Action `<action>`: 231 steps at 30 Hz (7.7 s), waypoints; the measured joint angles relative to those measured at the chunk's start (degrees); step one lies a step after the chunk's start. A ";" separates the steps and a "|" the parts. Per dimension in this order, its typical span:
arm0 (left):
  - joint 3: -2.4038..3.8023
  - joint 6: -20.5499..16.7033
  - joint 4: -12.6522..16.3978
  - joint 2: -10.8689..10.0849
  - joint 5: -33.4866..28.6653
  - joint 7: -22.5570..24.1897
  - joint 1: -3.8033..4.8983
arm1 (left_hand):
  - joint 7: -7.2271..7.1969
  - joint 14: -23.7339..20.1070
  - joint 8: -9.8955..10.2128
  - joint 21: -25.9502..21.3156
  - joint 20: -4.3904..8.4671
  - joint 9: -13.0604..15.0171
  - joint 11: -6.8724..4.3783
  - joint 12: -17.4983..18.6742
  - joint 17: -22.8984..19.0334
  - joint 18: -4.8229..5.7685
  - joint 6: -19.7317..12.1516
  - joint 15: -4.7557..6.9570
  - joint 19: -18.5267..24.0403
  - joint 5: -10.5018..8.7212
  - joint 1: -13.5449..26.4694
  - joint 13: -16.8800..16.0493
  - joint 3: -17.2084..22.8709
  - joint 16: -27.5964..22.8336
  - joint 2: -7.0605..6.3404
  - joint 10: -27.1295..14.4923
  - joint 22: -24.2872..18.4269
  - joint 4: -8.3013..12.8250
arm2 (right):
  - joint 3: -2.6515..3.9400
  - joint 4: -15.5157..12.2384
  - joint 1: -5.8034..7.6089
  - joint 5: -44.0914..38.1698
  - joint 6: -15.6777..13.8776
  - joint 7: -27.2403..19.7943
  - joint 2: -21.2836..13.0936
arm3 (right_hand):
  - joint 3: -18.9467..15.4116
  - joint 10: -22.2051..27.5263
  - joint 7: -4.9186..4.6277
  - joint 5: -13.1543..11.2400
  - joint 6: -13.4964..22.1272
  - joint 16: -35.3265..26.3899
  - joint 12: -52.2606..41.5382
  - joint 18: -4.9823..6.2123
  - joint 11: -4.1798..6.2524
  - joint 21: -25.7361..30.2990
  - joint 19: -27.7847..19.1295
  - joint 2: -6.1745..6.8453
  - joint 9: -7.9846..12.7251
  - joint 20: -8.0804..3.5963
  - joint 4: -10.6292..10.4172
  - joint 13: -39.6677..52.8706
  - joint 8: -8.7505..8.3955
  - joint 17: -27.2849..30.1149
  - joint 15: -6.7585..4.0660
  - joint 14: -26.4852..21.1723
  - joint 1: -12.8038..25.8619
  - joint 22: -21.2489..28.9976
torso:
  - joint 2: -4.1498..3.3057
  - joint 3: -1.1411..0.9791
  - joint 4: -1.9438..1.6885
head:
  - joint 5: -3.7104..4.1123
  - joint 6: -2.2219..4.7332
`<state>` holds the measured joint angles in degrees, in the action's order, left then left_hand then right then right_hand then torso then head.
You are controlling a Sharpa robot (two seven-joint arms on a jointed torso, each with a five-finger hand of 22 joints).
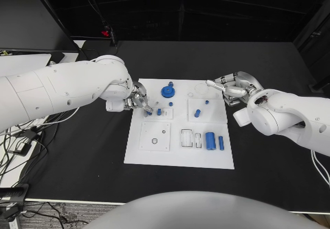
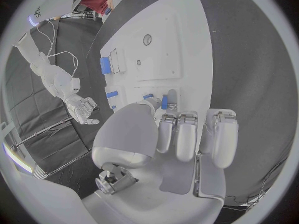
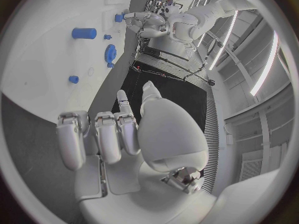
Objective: Assemble the parts on the task board
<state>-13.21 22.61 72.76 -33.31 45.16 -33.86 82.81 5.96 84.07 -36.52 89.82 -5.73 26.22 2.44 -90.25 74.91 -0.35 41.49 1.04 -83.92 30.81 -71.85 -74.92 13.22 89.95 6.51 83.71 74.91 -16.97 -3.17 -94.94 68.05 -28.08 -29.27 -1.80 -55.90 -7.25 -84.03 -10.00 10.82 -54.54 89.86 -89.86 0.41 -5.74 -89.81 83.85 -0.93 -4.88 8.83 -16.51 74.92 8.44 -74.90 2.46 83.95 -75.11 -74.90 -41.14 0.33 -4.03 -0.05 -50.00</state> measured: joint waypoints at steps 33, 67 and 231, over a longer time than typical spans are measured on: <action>0.05 1.35 -0.52 0.38 -0.03 -0.31 0.03 | 0.30 0.00 0.23 0.00 0.00 -0.03 0.21 0.00 0.00 0.00 -0.75 0.00 0.00 -3.02 3.84 0.00 -2.84 0.00 -1.20 0.21 0.00 0.03 | 0.00 -0.11 0.00 0.00 0.00 0.01 -0.09 | 0.00 0.00 0.00 0.00 0.00 0.00 0.00 0.00 0.00 0.00 0.00 0.00 0.01 0.00 0.00 0.00 -0.01 0.00 0.00 0.00 0.00 0.00 | -0.02 -0.02 -0.01 | 0.08 0.01; -0.07 0.75 -0.76 0.01 -0.17 1.57 -0.17 | 0.53 0.00 -0.59 0.00 0.00 -0.03 0.21 0.00 0.00 0.00 -0.94 0.00 0.00 -16.20 15.07 0.00 -15.04 0.00 -1.05 0.20 0.00 0.11 | 0.00 0.10 -0.01 0.00 0.00 0.16 0.07 | 0.00 0.00 0.00 0.22 0.00 0.00 0.00 0.00 0.00 0.00 0.00 -0.30 0.02 0.00 0.00 0.00 -0.01 0.00 0.00 0.00 -0.30 0.00 | 0.01 0.00 -0.01 | 0.36 0.01; -0.02 -1.70 -1.00 -0.02 -0.28 1.78 -0.19 | -0.01 -0.07 -1.60 0.00 0.00 -0.04 0.11 -0.12 0.00 0.00 -2.23 0.10 0.00 -0.28 -8.25 -0.22 -10.69 0.00 -0.81 0.29 0.00 1.92 | -0.01 0.39 -0.43 0.01 0.05 0.62 0.23 | -0.29 0.00 0.18 0.21 0.18 0.00 0.00 0.00 0.00 0.00 0.00 -0.52 0.01 0.00 0.01 0.00 0.36 0.00 0.00 0.00 -0.52 0.00 | 0.01 0.00 0.01 | 0.39 0.01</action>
<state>-13.22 20.91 71.76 -33.33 44.88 -32.08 82.62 5.96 84.00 -38.12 89.82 -5.73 26.18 2.55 -90.37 74.91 -0.35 39.25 1.14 -83.92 30.53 -80.10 -75.15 2.53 89.95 5.70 84.01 74.90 -15.05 -3.18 -94.55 67.63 -28.08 -29.21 -1.18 -55.67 -7.55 -84.03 -9.82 11.03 -54.36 89.86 -89.86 0.41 -5.74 -89.81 83.85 -1.45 -4.87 8.83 -16.50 74.92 8.80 -74.90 2.46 83.95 -75.63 -74.90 -41.13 0.33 -4.03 0.34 -50.00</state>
